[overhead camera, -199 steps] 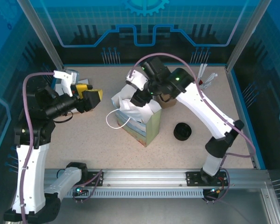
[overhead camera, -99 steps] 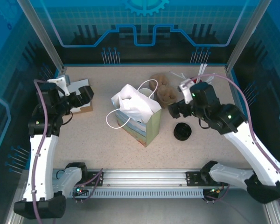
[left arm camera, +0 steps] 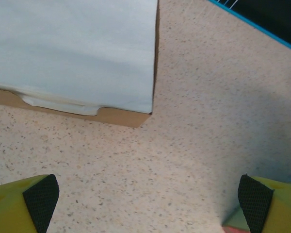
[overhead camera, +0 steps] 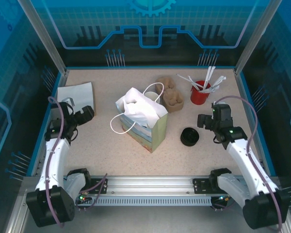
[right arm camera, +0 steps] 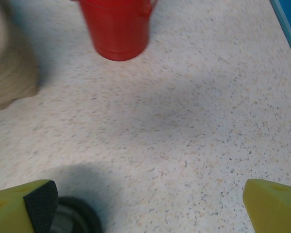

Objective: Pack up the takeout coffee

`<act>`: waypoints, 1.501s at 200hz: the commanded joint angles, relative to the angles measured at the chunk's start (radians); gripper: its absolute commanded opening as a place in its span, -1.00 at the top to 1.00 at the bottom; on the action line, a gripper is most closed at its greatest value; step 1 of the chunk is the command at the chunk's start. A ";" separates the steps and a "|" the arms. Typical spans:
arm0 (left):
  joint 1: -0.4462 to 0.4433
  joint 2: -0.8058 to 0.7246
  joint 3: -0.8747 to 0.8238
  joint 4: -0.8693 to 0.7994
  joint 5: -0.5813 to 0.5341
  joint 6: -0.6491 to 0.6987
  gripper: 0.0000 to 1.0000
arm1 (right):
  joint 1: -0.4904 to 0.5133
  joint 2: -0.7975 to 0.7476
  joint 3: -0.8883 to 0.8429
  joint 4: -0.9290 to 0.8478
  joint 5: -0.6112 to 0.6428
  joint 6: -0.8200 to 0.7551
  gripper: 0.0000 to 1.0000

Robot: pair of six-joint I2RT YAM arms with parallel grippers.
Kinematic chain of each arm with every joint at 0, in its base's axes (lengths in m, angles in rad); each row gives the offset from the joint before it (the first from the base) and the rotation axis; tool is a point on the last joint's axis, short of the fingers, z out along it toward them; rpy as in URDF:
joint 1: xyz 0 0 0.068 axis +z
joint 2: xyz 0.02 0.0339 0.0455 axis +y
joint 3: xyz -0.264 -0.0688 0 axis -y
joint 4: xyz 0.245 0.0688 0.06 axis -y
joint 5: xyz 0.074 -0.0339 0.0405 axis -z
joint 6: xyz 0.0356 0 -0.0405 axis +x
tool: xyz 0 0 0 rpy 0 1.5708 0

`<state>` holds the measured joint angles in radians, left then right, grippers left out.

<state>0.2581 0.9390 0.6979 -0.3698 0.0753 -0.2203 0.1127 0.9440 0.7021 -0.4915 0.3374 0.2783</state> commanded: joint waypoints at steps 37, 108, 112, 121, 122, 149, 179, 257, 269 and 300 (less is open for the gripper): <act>0.010 0.063 -0.073 0.220 -0.041 0.085 -0.98 | -0.066 0.233 -0.188 0.694 0.044 0.010 -1.00; 0.001 0.123 -0.177 0.435 -0.068 0.072 -0.97 | -0.032 0.521 -0.239 1.164 -0.073 -0.224 -1.00; -0.003 0.124 -0.184 0.451 -0.071 0.074 -0.97 | -0.032 0.526 -0.240 1.168 -0.086 -0.231 -1.00; -0.012 0.133 -0.199 0.485 -0.085 0.076 -0.97 | -0.037 0.524 -0.249 1.183 -0.106 -0.233 -1.00; -0.013 0.135 -0.201 0.489 -0.087 0.076 -0.97 | -0.039 0.524 -0.252 1.187 -0.109 -0.233 -1.00; -0.073 0.185 -0.247 0.617 -0.133 0.098 -0.97 | -0.053 0.550 -0.310 1.301 -0.149 -0.227 -1.00; -0.147 0.282 -0.269 0.771 -0.143 0.141 -0.97 | -0.050 0.554 -0.302 1.299 -0.139 -0.229 -1.00; -0.209 0.586 -0.378 1.357 -0.084 0.170 -0.97 | -0.036 0.558 -0.298 1.295 -0.123 -0.243 -1.00; -0.209 0.555 -0.338 1.231 -0.088 0.165 -0.97 | -0.035 0.558 -0.299 1.295 -0.121 -0.243 -1.00; -0.229 0.574 -0.302 1.184 -0.110 0.182 -0.97 | -0.019 0.561 -0.294 1.292 -0.101 -0.255 -1.00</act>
<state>0.0513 1.5154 0.3634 0.7692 -0.0227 -0.0677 0.0750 1.4929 0.3996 0.7715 0.2127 0.0399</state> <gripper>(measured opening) 0.987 0.999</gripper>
